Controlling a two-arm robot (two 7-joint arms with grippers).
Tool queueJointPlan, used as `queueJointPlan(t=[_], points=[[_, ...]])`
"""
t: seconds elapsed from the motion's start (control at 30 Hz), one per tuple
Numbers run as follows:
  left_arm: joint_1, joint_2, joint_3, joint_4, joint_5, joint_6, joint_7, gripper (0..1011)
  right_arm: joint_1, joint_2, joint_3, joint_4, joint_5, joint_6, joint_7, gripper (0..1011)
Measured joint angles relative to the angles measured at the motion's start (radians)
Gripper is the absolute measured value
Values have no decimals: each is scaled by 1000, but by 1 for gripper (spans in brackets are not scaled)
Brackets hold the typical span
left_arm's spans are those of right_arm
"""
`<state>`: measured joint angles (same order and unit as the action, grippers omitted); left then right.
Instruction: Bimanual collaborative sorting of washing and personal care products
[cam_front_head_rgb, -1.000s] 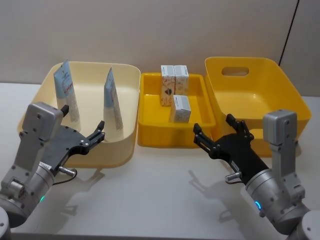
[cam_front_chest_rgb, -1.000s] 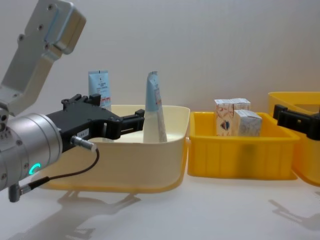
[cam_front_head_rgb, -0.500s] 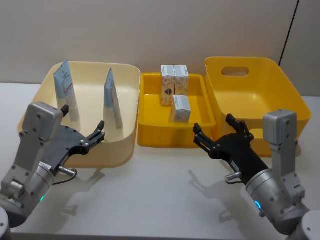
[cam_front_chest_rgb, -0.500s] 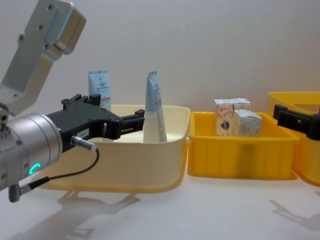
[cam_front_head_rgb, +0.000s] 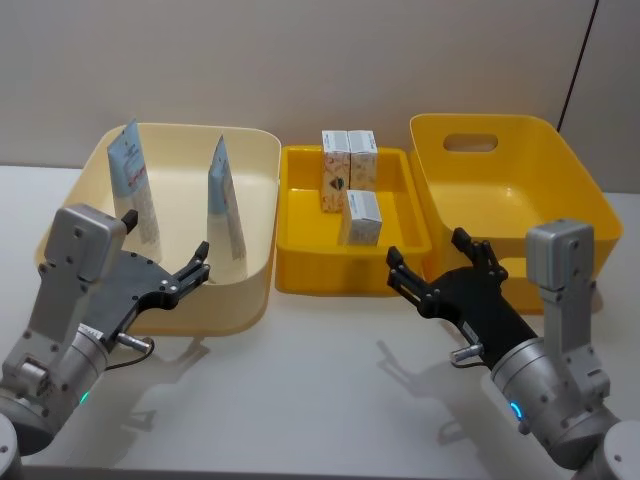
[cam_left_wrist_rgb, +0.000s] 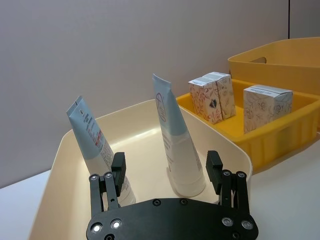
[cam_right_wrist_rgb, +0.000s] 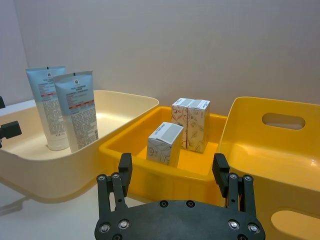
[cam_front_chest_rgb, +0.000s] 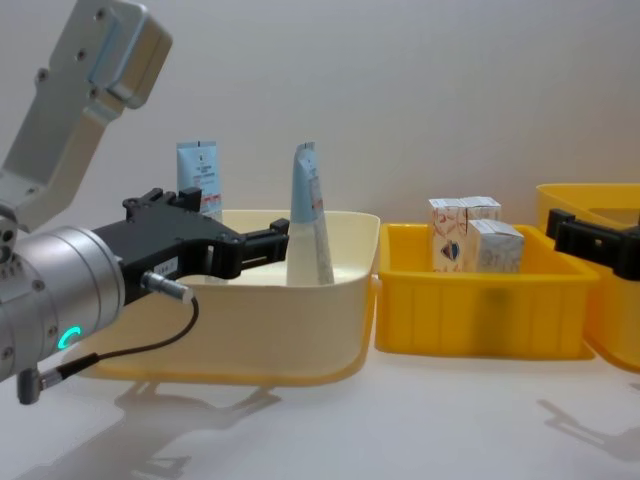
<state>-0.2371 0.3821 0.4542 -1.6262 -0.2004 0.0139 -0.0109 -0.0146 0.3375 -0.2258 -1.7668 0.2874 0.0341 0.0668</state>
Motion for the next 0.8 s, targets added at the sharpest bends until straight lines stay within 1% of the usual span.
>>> queueJointPlan(t=[0.8], points=[[0,0,0,0,0,0,0,1003,0,0,0,0,0,0,0,1001]])
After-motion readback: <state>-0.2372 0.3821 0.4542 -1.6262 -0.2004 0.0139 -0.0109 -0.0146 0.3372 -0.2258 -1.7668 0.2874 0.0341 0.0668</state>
